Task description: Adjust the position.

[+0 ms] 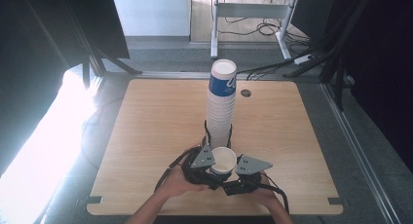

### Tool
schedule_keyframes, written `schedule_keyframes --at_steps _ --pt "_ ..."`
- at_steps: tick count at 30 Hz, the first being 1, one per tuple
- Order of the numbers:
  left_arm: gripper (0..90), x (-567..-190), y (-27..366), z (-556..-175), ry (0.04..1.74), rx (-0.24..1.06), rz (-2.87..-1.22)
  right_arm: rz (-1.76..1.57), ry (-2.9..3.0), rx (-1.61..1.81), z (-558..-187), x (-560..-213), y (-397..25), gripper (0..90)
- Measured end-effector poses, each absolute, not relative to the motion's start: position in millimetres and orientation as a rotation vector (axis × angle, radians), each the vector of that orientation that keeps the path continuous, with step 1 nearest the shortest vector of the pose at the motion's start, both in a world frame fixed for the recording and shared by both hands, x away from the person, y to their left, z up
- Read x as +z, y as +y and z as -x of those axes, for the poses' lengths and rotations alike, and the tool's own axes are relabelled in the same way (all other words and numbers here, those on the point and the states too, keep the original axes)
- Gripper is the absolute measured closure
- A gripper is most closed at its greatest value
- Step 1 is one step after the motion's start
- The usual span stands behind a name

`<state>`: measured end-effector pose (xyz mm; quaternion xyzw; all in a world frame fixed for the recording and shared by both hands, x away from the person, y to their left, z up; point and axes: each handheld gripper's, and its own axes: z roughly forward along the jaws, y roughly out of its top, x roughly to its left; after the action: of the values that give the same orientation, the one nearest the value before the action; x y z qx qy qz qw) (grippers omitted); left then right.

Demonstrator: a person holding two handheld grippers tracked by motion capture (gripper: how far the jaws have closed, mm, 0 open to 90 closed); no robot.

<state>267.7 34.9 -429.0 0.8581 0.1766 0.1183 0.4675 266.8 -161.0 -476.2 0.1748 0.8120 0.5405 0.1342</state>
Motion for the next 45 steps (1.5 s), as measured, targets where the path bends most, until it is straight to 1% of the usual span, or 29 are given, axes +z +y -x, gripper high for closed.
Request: schedule_keyframes --at_steps 11,12,14,17,19,26,31,35,39,45 --pt "19.0 -428.1 34.0 -269.0 0.446 0.285 -2.099 -0.502 2.342 1.57 -267.5 -475.1 -163.1 25.6" --pt "18.3 -428.2 34.3 -268.9 0.452 0.285 -2.092 -0.504 2.341 1.571 -267.4 -474.9 -163.4 25.7" --pt "14.1 -427.4 36.4 -269.3 0.47 0.274 -2.069 -0.514 2.336 1.576 -267.8 -474.6 -164.5 25.7" --pt "11.6 -426.3 43.4 -269.7 0.496 0.236 -2.026 -0.529 2.325 1.587 -268.8 -474.9 -167.8 25.8" --pt "10.5 -426.8 46.9 -268.2 0.506 0.233 -2.009 -0.535 2.319 1.586 -269.1 -474.6 -169.5 25.8" --pt "10.6 -432.7 72.7 -260.4 0.574 0.198 -1.904 -0.562 2.299 1.571 -269.3 -474.1 -172.9 25.8" --pt "11.8 -442.9 88.6 -260.4 0.635 0.217 -1.872 -0.586 2.278 1.563 -270.1 -474.0 -175.5 25.8" --pt "12.7 -448.5 98.4 -260.4 0.673 0.263 -1.879 -0.605 2.251 1.566 -270.6 -472.7 -178.3 25.8" --pt "12.8 -453.4 107.7 -261.6 0.716 0.269 -1.869 -0.616 2.221 1.578 -270.7 -470.3 -183.1 25.8" --pt "13.6 -457.5 110.1 -263.1 0.752 0.31 -1.886 -0.633 2.194 1.578 -272.0 -469.2 -188.3 25.8"
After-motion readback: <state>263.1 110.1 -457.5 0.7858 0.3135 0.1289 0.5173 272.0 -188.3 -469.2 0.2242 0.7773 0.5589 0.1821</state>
